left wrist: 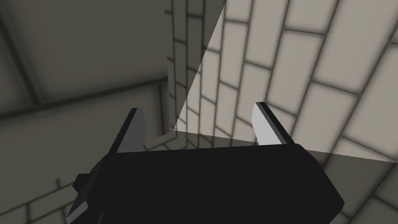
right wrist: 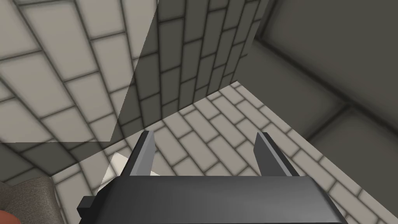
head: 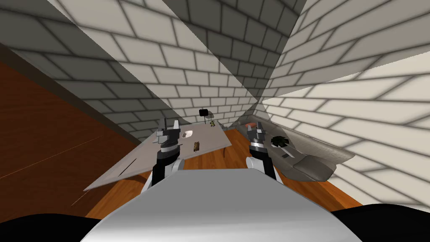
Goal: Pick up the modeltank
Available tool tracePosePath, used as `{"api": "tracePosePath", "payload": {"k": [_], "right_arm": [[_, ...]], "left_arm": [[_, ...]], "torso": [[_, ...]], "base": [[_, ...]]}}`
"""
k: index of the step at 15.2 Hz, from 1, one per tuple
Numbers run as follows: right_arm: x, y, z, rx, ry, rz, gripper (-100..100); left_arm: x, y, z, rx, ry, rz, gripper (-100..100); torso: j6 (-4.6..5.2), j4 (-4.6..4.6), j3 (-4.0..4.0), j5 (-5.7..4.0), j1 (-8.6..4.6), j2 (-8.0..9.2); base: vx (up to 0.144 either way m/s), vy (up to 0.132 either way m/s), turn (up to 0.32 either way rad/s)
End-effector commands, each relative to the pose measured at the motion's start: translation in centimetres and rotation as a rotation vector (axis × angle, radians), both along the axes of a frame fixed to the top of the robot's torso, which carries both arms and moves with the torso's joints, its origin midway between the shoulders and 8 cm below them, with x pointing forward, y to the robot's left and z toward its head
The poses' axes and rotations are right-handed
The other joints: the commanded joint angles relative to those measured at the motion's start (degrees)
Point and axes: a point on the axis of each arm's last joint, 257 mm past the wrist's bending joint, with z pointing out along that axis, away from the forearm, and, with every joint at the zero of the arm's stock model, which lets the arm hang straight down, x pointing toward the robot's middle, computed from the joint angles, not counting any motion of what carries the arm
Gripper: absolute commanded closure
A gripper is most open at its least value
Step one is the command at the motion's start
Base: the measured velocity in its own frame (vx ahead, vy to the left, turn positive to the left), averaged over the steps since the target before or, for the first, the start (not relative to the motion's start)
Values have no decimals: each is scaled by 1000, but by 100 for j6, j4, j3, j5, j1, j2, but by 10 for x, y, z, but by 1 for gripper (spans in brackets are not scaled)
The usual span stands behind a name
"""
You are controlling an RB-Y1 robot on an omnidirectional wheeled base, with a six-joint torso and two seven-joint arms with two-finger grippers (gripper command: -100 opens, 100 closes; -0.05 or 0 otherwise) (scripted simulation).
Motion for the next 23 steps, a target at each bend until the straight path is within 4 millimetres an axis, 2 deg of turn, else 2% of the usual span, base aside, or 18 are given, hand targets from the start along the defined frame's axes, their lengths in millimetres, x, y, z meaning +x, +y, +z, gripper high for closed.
{"api": "tracePosePath", "payload": {"k": [1,3,5,6,8,9,10,11,12,13,14,15,16,18,19,20,21,23], "right_arm": [[0,0,0,0,0,0,0],[0,0,0,0,0,0,0],[0,0,0,0,0,0,0],[0,0,0,0,0,0,0],[0,0,0,0,0,0,0],[0,0,0,0,0,0,0],[0,0,0,0,0,0,0],[0,0,0,0,0,0,0],[0,0,0,0,0,0,0],[0,0,0,0,0,0,0],[0,0,0,0,0,0,0],[0,0,0,0,0,0,0],[0,0,0,0,0,0,0],[0,0,0,0,0,0,0],[0,0,0,0,0,0,0],[0,0,0,0,0,0,0],[0,0,0,0,0,0,0],[0,0,0,0,0,0,0]], "left_arm": [[10,-3,-10,31,44,-11,-100],[16,-4,-16,43,72,-15,-100],[32,-4,-34,69,144,-17,-100],[32,-4,-34,68,145,-17,-100],[50,-3,-57,93,229,-15,-100],[51,-2,-58,92,238,-14,-100],[59,-1,-70,105,278,-11,-100],[61,0,-73,104,292,-9,-100],[70,2,-87,117,339,-5,-100],[72,2,-89,116,349,-4,-100],[80,5,-104,129,396,2,-100],[82,5,-107,127,410,3,-100],[89,8,-123,141,457,10,-100],[92,9,-127,139,475,12,-100],[99,13,-144,152,530,20,-100],[101,14,-147,151,542,21,-100],[107,18,-163,164,587,29,-100],[109,19,-169,162,613,32,-100]], "torso": [[0,0,0,0,0,0],[3,0,0,1,7,0],[1,0,0,2,11,0],[3,0,0,3,13,0],[2,0,0,3,14,0],[4,-1,-1,4,15,-1],[3,0,-1,4,16,-1],[3,-1,-1,4,16,-1],[2,0,-1,4,15,-1],[2,-1,-1,4,15,-1],[2,-1,-1,4,15,-1],[4,-1,-1,3,15,-2],[2,-1,-1,4,16,-1],[2,-1,-1,4,17,-1],[0,0,-1,3,14,-1],[3,-1,-1,3,13,-1],[2,0,-1,3,14,-1],[2,-1,-1,4,16,-2]], "base": [[0,6,-106],[0,20,-133],[-1,26,-121],[-4,28,-117],[-1,29,-161],[-2,32,-180],[-5,35,-150],[-4,31,-128],[-2,29,-141],[-1,29,-138],[-2,33,-214],[-1,34,-184],[-1,36,-174],[-6,30,-94],[-6,24,-153],[-6,29,-167],[-6,33,-222],[-4,31,-118]]}}
